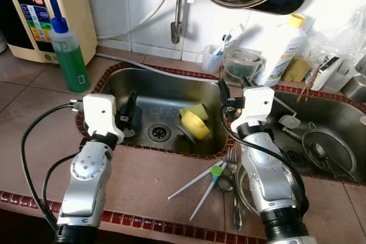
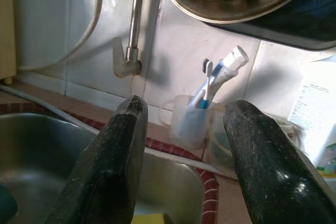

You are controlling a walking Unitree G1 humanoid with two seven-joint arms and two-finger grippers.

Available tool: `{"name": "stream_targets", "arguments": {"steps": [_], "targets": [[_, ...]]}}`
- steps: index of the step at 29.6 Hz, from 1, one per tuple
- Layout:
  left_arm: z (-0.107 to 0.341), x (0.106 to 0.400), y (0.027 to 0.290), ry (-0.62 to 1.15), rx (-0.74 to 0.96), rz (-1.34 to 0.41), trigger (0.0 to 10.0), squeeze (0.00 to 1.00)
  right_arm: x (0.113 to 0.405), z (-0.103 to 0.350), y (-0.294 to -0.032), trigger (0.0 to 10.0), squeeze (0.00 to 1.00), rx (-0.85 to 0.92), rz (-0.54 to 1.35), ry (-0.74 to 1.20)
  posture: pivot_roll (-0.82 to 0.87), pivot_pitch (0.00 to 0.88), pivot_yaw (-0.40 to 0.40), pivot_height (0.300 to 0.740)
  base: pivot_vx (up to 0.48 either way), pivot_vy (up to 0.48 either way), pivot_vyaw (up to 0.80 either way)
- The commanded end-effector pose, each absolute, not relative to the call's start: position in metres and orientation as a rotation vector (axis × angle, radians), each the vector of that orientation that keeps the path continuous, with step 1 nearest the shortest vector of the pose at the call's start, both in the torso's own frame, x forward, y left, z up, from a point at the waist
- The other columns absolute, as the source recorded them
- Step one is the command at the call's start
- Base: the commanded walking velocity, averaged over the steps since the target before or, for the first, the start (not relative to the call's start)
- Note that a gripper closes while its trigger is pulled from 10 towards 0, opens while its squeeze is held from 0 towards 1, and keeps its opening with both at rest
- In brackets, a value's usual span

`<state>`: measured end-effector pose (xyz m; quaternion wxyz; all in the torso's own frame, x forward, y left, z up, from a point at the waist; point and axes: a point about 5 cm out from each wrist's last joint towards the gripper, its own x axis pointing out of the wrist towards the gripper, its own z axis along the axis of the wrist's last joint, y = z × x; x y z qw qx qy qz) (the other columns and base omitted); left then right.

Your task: Kitchen organization

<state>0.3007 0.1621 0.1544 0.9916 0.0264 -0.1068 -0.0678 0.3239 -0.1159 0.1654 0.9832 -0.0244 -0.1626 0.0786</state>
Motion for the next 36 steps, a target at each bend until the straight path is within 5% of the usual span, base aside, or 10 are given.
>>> {"name": "stream_targets", "arguments": {"steps": [1,36], "targets": [[0.155,0.3,0.158,-0.22,0.051,-0.147,10.0,0.0,0.324,0.166,-0.122,10.0,0.0,-0.052,0.131,-0.336,-0.03,0.0,-0.064,0.74,0.0,0.0,0.0],[0.157,0.3,0.155,-0.2,-0.011,-0.201,10.0,0.0,0.323,0.16,-0.131,10.0,0.0,-0.078,0.103,-0.319,-0.04,0.0,-0.067,0.74,0.0,0.0,0.0]]}}
